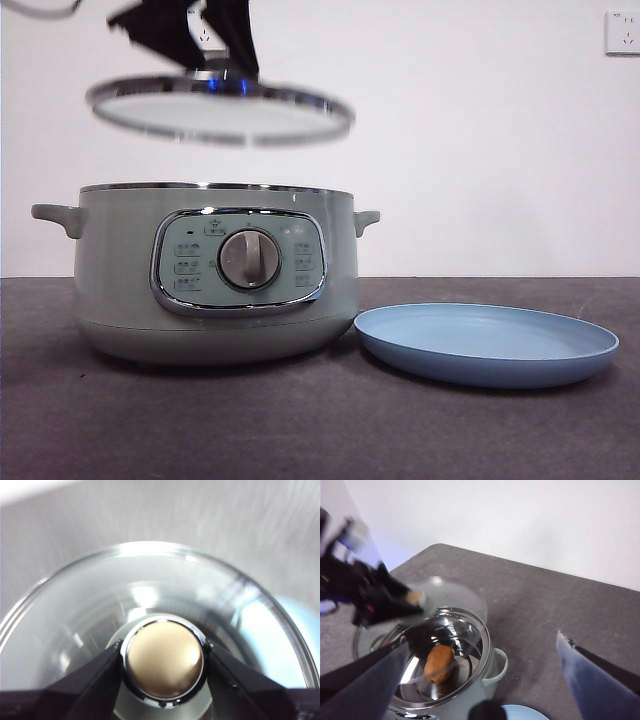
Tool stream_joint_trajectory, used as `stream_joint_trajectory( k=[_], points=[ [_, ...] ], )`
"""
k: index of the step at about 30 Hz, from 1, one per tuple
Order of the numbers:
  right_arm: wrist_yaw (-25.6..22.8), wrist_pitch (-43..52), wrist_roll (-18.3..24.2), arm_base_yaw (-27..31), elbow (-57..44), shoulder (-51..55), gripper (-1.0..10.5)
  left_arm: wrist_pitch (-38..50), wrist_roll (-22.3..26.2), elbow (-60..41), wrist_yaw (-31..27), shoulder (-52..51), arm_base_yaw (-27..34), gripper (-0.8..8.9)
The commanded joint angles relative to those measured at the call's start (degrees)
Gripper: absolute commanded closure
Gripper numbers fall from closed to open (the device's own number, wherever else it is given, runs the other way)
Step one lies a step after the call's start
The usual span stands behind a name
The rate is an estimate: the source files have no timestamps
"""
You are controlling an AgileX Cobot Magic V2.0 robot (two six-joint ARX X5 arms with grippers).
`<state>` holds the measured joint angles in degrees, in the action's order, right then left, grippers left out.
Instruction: Take the potato out from the steamer,put the potato on the plate,close the lid
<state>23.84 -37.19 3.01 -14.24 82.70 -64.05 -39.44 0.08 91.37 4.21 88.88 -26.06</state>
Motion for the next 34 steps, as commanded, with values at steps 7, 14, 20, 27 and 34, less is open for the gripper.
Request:
stream_joint_trajectory(
  k=[7, 14, 20, 27, 34],
  points=[
    [0.26, 4.70, -3.45, -1.46, 0.33, -0.90, 4.5, 0.90, 3.69, 7.06, 0.35, -11.39, 0.22, 8.22],
    [0.24, 4.63, -3.56, -7.45, 3.91, -5.75, 4.5, 0.66, 4.72, 7.06, -1.44, -22.99, 2.49, 8.22],
    [-0.02, 1.51, -2.86, -14.03, 13.55, -15.34, 4.8, -1.62, 7.56, 7.06, -9.40, -31.45, 3.30, 8.22],
    [-4.79, -6.10, 1.31, -20.59, 27.93, -28.76, 4.8, -5.53, 9.40, 7.06, -17.94, -39.04, 3.30, 8.22],
    [-10.88, -8.76, 3.23, -25.83, 38.01, -40.30, 4.8, -12.00, 9.42, 7.06, -19.78, -44.15, 3.30, 8.22]
  ],
)
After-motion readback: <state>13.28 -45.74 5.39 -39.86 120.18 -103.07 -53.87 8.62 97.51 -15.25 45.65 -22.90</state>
